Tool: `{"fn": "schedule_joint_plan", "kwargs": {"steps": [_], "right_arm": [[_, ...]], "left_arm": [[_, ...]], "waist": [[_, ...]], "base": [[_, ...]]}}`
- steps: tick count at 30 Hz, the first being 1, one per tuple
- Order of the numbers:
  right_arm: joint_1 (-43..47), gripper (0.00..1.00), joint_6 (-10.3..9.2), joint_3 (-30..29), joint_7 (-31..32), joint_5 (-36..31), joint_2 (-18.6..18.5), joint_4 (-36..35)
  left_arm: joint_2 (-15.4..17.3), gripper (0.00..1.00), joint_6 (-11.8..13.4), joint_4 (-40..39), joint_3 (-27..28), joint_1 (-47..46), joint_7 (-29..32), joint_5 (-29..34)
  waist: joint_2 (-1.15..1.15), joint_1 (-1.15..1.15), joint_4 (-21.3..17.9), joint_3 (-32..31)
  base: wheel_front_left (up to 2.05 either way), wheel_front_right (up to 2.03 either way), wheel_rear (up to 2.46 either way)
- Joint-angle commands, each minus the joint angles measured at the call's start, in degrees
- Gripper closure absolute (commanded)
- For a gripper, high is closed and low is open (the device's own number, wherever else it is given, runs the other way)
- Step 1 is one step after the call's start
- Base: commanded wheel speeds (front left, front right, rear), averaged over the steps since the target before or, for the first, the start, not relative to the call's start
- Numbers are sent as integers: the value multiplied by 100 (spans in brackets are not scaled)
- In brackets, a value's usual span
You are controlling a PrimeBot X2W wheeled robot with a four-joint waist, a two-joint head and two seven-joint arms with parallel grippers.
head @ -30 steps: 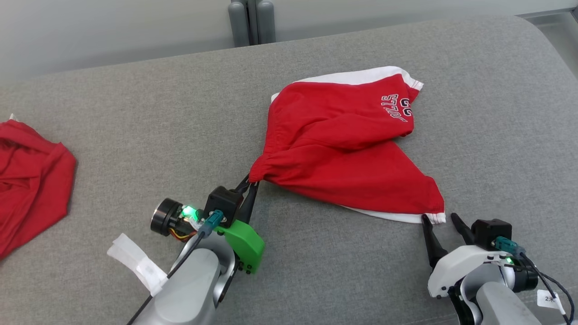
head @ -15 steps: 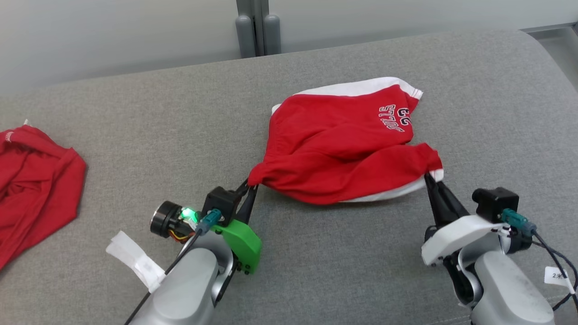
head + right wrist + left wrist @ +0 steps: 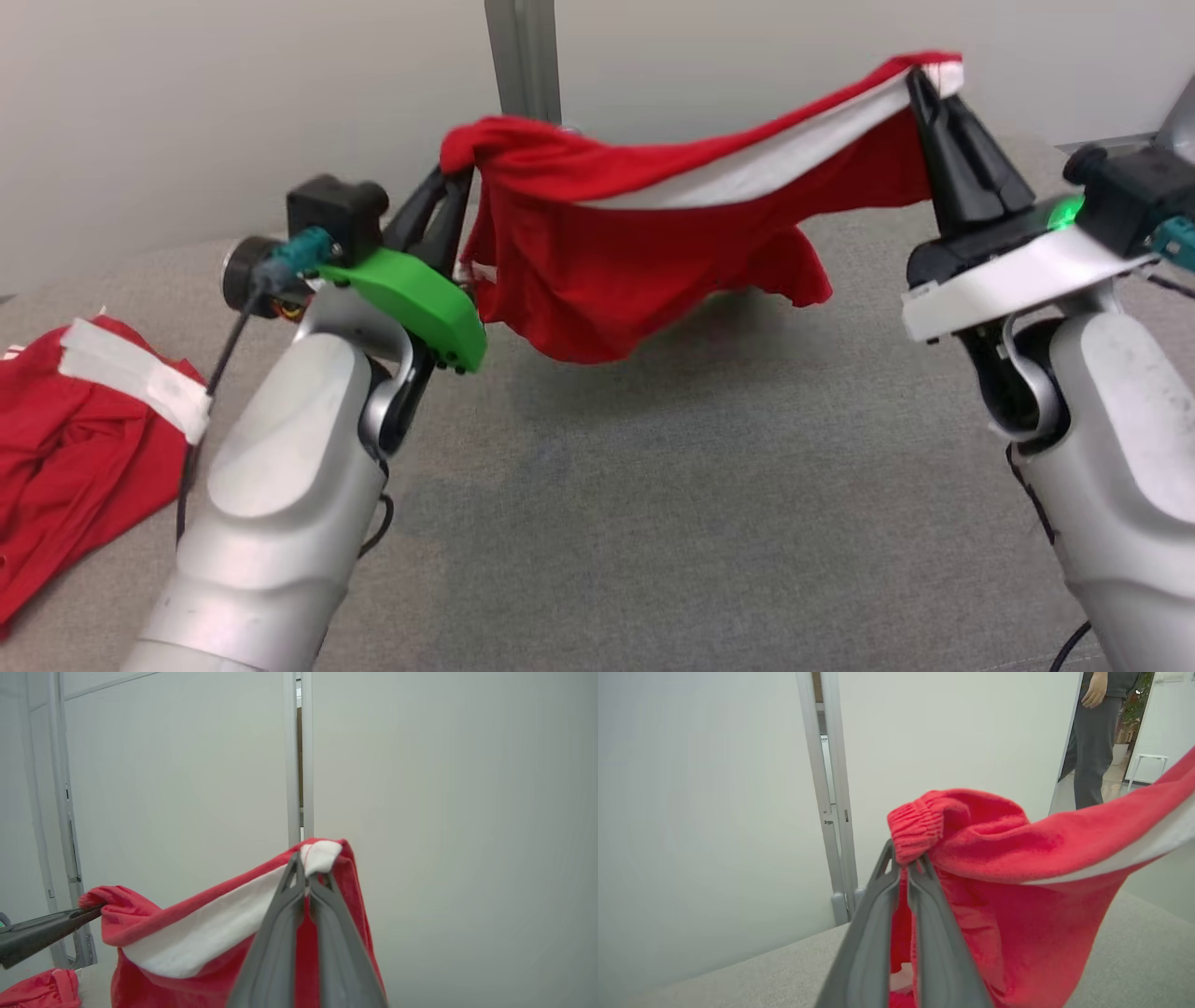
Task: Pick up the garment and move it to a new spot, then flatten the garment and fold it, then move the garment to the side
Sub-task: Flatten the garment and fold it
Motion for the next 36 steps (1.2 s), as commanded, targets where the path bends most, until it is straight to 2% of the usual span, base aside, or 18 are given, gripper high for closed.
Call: {"fn": "schedule_joint_plan", "kwargs": {"steps": [1,5,13,18,23,26,30,36], "right_arm": [[-97,100,0,-27,96,-40,-21,-110],[-274,100,0,-212,391,-110,18,-444],[215,100,0,-973,1122,-286,467,-1001],[310,100,0,-1090,1410,-448,608,-1165],[-224,100,0,-1010,1581,-440,533,-1019],[-886,100,0,-966,1520,-336,470,-578],[-2100,100,0,-962,1146,-317,423,442],[-3984,100,-6,-1000,78,-550,412,2314]], "left_arm": [[44,100,-24,-147,75,-115,127,-155],[43,100,7,-637,344,-197,597,-609],[68,100,379,-1738,698,300,1564,-1338],[189,100,583,-2224,634,467,2160,-1462],[155,100,804,-2343,651,-10,2666,-1557],[133,100,936,-2094,658,-573,2884,-1473],[91,100,1078,-1408,804,-1633,2859,-1375],[-22,100,1214,83,1004,-3262,2006,-1072]], "waist": [[0,0,5,-163],[0,0,69,-291],[0,0,228,-330],[0,0,274,-115],[0,0,213,502],[0,0,104,1071],[0,0,-88,1772],[0,0,-260,2510]], "base": [[0,0,0],[0,0,0],[0,0,0],[0,0,0],[0,0,0],[0,0,0],[0,0,0],[0,0,0]]}}
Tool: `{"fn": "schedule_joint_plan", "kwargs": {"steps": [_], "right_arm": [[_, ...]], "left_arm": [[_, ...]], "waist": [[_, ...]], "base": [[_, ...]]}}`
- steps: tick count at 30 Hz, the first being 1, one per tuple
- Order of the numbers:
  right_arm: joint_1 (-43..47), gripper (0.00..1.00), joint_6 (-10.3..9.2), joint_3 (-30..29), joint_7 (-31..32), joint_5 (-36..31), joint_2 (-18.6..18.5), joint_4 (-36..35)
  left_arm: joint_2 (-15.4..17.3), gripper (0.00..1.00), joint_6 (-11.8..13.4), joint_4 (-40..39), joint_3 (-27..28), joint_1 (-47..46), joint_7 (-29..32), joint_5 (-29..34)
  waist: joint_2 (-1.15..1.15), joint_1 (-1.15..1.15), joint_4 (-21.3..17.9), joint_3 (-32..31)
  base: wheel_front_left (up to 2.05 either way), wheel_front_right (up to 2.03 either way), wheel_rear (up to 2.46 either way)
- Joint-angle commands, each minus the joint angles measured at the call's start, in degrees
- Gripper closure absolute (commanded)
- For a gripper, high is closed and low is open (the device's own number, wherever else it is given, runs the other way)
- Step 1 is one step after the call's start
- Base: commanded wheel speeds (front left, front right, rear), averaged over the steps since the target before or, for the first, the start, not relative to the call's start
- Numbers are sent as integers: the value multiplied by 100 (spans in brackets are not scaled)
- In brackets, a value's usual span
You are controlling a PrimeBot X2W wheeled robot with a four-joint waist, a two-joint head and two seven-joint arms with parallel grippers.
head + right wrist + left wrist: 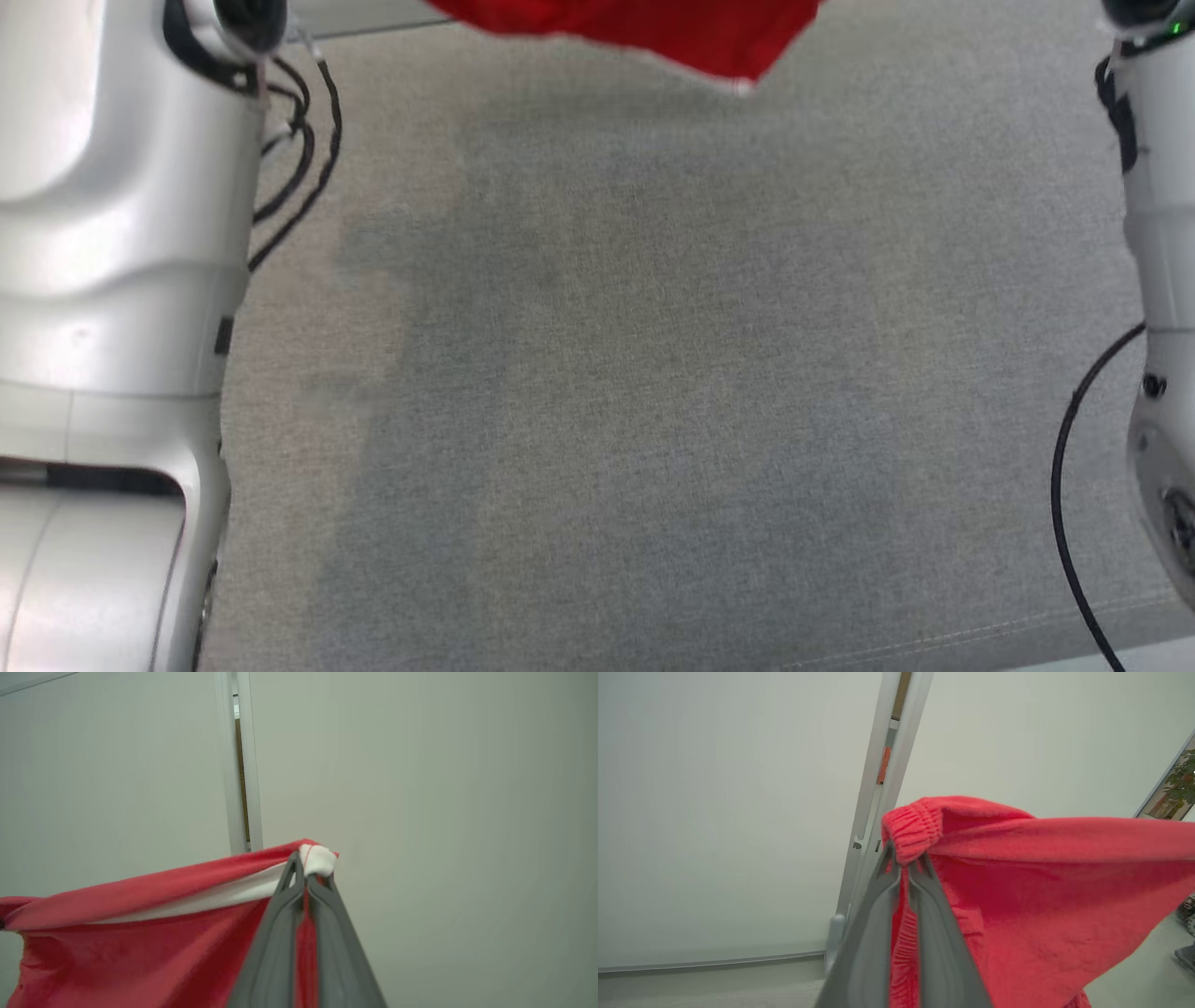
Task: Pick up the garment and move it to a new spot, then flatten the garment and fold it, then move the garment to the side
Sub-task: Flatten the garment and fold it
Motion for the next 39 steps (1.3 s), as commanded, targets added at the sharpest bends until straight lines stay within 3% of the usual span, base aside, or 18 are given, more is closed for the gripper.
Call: {"fn": "schedule_joint_plan", "kwargs": {"steps": [1,3,9,15,20,27,39], "right_arm": [[-328,100,-13,-23,-249,-85,-26,342],[-718,100,-15,42,-481,-130,22,816],[-1274,100,-15,55,-705,-5,127,1638],[-812,100,-19,-178,-713,60,219,1834],[-226,100,-18,36,-711,73,237,1985],[735,100,-13,722,-710,423,40,2195],[1928,100,-19,2461,-591,1253,-755,2410]], "left_arm": [[8,100,58,284,96,-319,-277,36],[-29,100,115,732,173,-722,-713,69],[-156,100,-120,1791,84,-1376,-1692,129],[-212,100,-375,2634,45,-1117,-2335,-187],[-230,100,-764,2906,-492,-561,-2493,-549],[-244,100,-994,3044,-1250,534,-2539,-942],[-103,100,-1177,3540,-2197,1816,-2603,-449]], "waist": [[0,0,-337,962],[0,0,-358,1097],[0,0,-396,1388],[0,0,-331,1616],[0,0,-221,1600],[0,0,-52,1131],[0,0,157,13]], "base": [[0,0,0],[0,0,0],[0,0,0],[0,0,0],[0,0,0],[0,0,0],[0,0,0]]}}
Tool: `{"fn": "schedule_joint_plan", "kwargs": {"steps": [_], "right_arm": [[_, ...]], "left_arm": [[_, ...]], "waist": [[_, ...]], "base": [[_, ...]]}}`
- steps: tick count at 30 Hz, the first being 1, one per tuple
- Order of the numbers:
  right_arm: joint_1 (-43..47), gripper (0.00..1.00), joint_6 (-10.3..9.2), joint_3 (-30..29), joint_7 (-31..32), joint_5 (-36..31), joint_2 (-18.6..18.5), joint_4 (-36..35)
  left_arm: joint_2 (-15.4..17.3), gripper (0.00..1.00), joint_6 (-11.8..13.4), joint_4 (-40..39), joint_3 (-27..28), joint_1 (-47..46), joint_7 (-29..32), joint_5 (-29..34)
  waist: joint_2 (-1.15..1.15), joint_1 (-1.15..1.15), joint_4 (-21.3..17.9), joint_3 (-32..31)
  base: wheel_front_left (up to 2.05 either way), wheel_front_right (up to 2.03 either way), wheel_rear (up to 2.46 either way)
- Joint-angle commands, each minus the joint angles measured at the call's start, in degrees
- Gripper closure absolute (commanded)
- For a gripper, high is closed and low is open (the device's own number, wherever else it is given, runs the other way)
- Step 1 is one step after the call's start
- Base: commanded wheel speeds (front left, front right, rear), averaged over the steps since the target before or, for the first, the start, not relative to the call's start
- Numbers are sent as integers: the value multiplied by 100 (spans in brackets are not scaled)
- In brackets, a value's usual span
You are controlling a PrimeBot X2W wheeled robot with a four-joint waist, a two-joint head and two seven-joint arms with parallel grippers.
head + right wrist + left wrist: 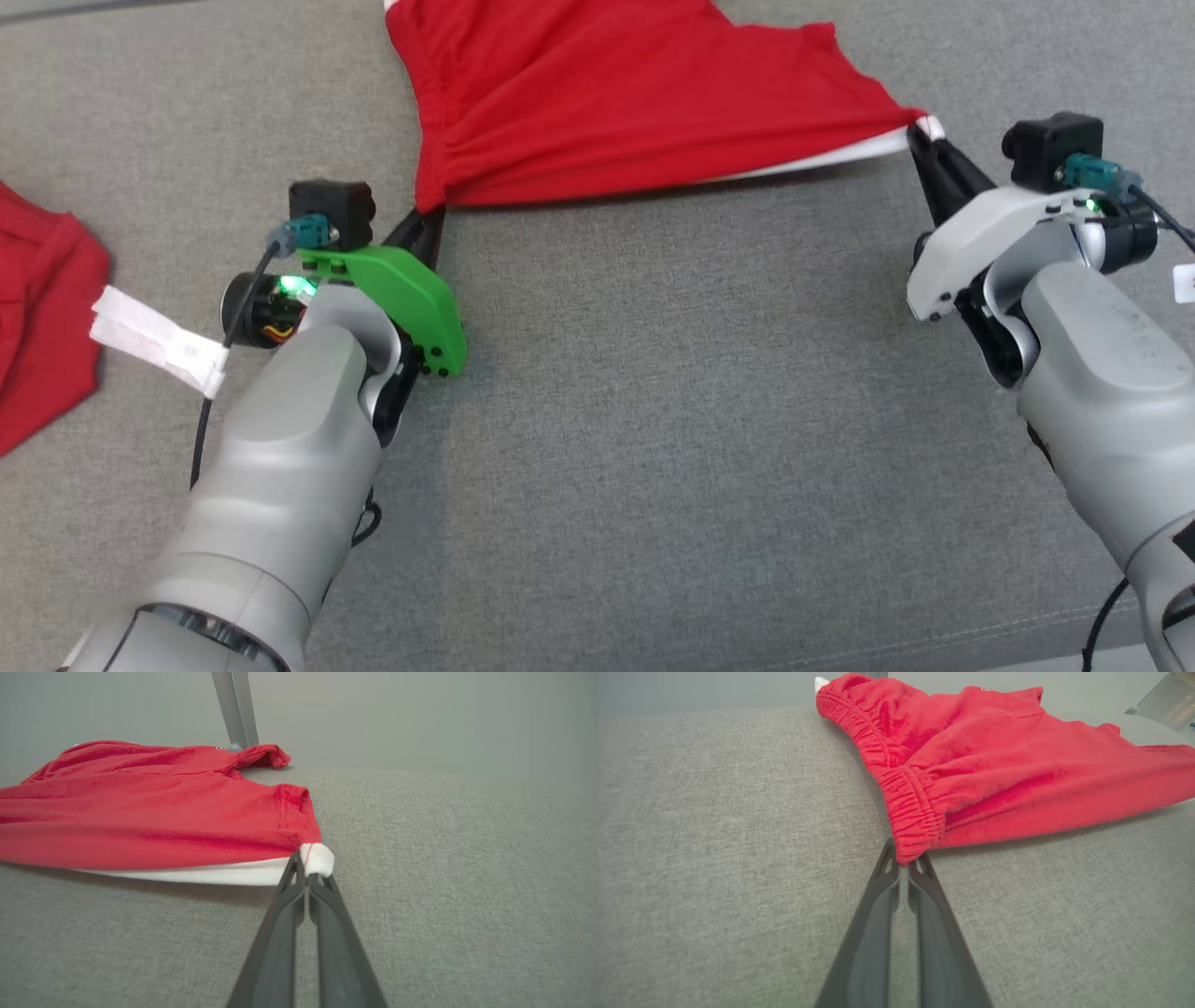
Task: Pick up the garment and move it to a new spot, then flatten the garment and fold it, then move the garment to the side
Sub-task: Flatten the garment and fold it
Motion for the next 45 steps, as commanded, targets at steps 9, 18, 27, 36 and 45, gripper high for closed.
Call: {"fn": "schedule_joint_plan", "kwargs": {"steps": [9,18,27,36,45], "right_arm": [[825,100,-26,1217,588,880,-748,-287],[1536,100,-26,2224,1426,1803,-1455,-970],[2073,100,-27,2883,2198,2538,-2500,-1984],[2157,100,-28,2786,2937,3195,-3616,-3338],[1349,100,-26,2361,3215,2925,-3463,-3448]], "left_arm": [[317,100,-24,-218,-534,901,-186,274],[677,100,-29,-1095,-1193,1864,-89,119],[1339,100,-25,-2486,-1711,2838,453,-249],[2197,100,405,-4712,-1741,3438,1297,-489],[2305,100,823,-5437,-1587,3046,1553,-361]], "waist": [[0,0,187,-1186],[0,0,169,-1898],[0,0,239,-2320],[0,0,447,-2332],[0,0,661,-1913]], "base": [[0,0,0],[0,0,0],[0,0,0],[0,0,0],[0,0,0]]}}
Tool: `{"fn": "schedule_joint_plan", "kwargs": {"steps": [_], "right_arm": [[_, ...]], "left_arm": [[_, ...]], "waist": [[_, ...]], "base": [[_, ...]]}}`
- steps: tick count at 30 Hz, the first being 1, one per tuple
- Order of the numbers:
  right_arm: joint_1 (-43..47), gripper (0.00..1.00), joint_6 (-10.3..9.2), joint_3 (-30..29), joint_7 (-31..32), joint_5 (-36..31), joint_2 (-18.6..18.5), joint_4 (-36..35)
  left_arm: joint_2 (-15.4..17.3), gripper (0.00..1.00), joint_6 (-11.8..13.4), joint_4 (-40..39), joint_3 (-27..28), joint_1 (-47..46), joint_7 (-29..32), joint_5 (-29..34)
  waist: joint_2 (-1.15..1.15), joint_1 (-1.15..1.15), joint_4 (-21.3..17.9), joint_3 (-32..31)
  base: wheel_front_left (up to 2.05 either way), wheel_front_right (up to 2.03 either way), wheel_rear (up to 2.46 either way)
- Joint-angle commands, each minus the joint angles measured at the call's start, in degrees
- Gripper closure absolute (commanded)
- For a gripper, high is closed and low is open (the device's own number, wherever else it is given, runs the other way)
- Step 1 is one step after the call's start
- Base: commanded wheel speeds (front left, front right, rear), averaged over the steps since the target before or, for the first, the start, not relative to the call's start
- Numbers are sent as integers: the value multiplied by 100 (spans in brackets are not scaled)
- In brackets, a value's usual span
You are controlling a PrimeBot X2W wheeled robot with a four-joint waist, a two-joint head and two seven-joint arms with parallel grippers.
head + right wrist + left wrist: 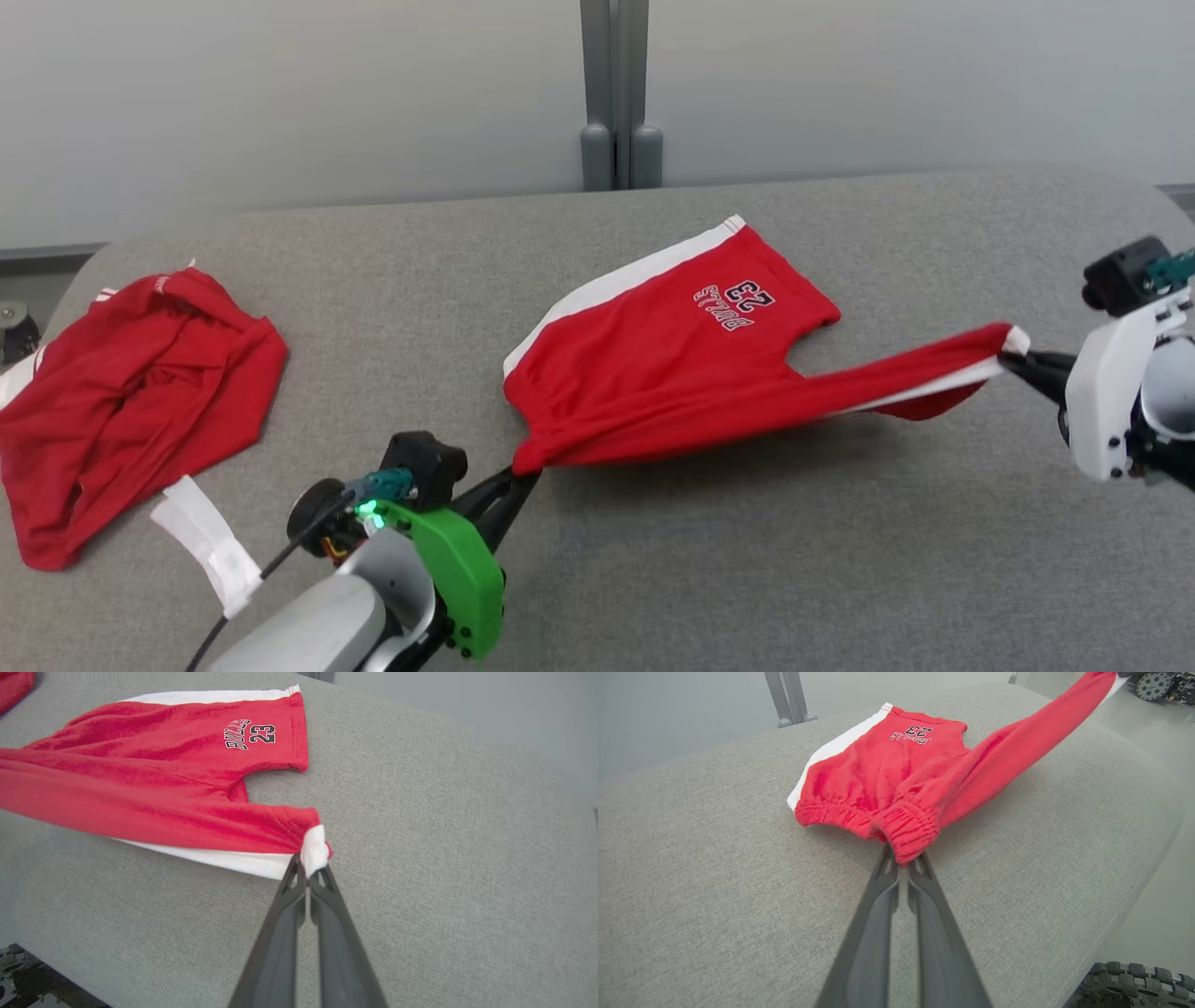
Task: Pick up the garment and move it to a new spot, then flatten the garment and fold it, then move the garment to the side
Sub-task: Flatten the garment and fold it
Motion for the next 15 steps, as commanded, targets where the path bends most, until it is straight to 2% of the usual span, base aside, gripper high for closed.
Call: {"fn": "schedule_joint_plan", "kwargs": {"steps": [1,5,15], "right_arm": [[-211,100,-28,-114,49,-77,-31,126],[-712,100,-27,-231,135,-235,85,304],[-1894,100,-22,-84,214,-668,356,856]], "left_arm": [[75,100,92,39,74,-162,34,62],[-106,100,133,111,108,-478,52,138],[-815,100,-2,809,64,-1477,68,317]], "waist": [[0,0,141,268],[0,0,326,633],[0,0,735,1482]], "base": [[0,0,0],[0,0,0],[0,0,0]]}}
